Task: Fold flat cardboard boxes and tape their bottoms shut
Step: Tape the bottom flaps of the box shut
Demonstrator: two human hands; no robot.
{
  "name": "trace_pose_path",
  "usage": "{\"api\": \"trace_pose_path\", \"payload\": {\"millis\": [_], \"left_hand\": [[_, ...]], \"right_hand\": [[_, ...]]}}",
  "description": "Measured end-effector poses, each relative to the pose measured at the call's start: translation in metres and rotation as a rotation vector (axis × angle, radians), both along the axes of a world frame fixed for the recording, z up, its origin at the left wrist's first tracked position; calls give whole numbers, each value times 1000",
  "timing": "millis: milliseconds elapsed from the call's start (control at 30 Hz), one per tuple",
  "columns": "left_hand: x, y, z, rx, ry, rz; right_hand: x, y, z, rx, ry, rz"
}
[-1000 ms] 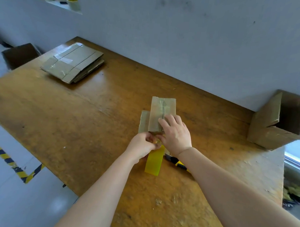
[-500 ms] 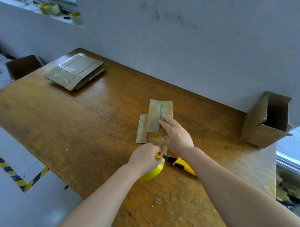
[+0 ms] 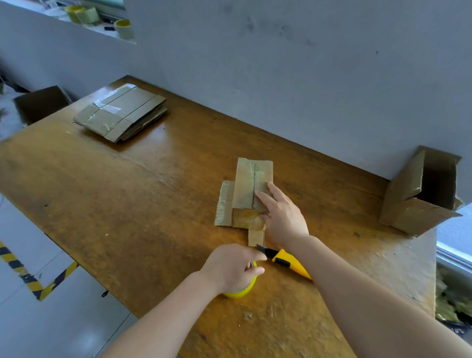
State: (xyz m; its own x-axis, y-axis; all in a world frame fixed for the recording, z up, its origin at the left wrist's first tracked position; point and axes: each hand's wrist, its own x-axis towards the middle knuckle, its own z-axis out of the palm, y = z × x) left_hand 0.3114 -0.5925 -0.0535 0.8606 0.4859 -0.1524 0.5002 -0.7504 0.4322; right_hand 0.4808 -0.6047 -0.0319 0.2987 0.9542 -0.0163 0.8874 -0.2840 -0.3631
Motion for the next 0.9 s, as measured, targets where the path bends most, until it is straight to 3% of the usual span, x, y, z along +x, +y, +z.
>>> {"api": "trace_pose_path", "payload": {"millis": [167,233,400,700,900], "left_hand": [[9,28,17,291,-349,410],[17,43,16,290,-302,489],[36,65,5,88,-19,396],[30,70,-10,193,-36,353],[30,69,-11,159,-101,366]], "right_hand": [[7,-1,-6,59,42,-4],[9,-3,-11,60,48,-2],[11,-1,-20,62,100,3],[3,0,-34,169,48,48],[9,1,-29,179,145,33]]}}
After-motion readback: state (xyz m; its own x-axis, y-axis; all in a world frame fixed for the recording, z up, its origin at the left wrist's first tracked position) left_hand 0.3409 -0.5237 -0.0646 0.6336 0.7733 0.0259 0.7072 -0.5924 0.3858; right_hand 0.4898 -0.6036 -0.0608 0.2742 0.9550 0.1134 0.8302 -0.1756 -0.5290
